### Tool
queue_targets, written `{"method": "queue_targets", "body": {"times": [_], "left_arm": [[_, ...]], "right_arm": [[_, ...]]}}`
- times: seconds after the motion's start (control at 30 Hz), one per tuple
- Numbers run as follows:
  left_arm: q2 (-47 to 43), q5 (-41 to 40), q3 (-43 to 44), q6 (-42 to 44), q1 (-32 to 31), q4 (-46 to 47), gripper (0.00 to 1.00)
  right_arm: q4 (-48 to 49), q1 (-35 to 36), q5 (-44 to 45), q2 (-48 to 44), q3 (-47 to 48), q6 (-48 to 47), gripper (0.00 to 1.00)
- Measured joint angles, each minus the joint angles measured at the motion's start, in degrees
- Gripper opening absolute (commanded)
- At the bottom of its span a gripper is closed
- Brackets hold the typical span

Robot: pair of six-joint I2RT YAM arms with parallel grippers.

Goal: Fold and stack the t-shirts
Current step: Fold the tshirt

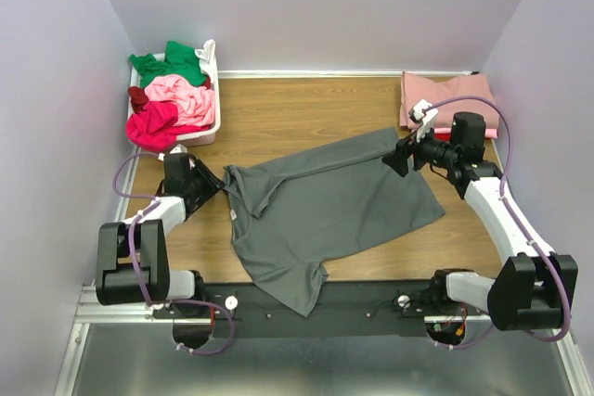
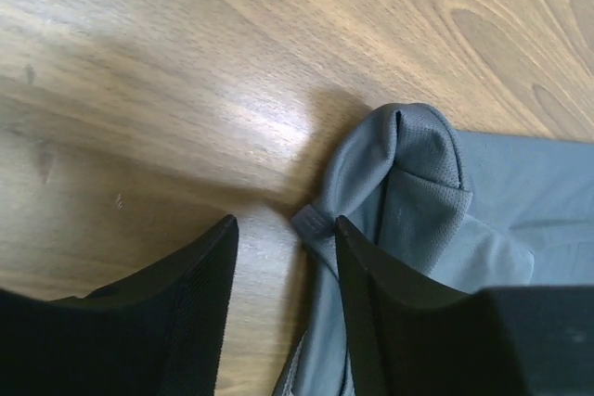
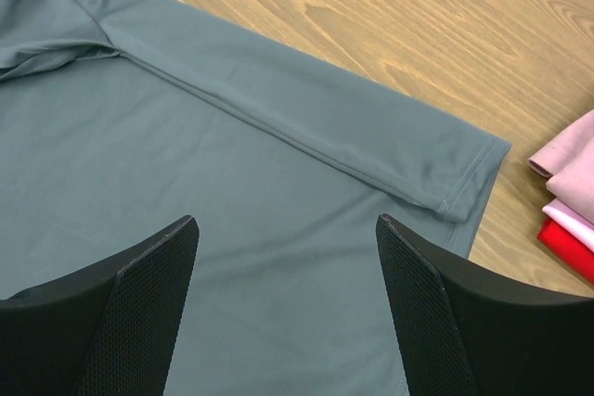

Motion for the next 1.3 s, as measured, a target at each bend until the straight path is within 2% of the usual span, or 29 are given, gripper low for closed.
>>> {"method": "queue_targets", "body": {"times": [0.07, 0.3, 0.33, 0.43, 0.6, 0.87, 1.07, 1.17, 1.23, 1.27, 1.3], "left_arm": [[0.66, 0.55, 0.07, 0.15, 0.00, 0.85, 0.53], [3.39, 2.36, 0.83, 0.90, 0.00, 3.06, 0.32], [3.78, 2.67, 0.92, 1.07, 0.00, 3.32, 0.21], [4.92, 3.74, 1.09, 1.62, 0.00, 3.72, 0.00], [4.11, 4.46, 1.16, 2.25, 0.00, 2.29, 0.00], [-8.35, -1.95, 6.12, 3.34, 0.00, -6.32, 0.00], [-5.64, -3.37, 7.89, 4.87, 0.00, -7.45, 0.01], [-2.62, -3.41, 7.87, 5.03, 0.00, -9.31, 0.11], [-2.23, -4.13, 7.87, 4.79, 0.00, -10.99, 0.29], [-2.36, -4.92, 7.89, 4.61, 0.00, -11.80, 0.34], [-2.62, -5.92, 7.89, 4.31, 0.00, -12.63, 0.43]], "right_arm": [[-0.07, 0.00, 0.00, 0.00, 0.00, 0.00, 0.84], [-0.09, -0.02, 0.00, 0.00, -0.02, -0.02, 0.84], [-0.09, -0.02, 0.00, 0.00, -0.02, -0.02, 0.84], [-0.13, -0.02, 0.00, 0.00, -0.02, -0.04, 0.84], [-0.15, -0.04, 0.00, 0.00, -0.02, -0.04, 0.84], [-0.52, -0.39, 0.00, 0.02, -0.02, -0.09, 0.84], [-0.57, -0.42, 0.04, 0.35, -0.02, -0.09, 0.84], [-0.57, -0.42, 0.07, 0.48, -0.02, -0.09, 0.84], [-0.61, -0.42, 0.09, 0.68, -0.02, -0.11, 0.84], [-0.66, -0.42, 0.09, 0.74, -0.02, -0.11, 0.84], [-0.74, -0.42, 0.09, 0.79, -0.02, -0.11, 0.84]]}}
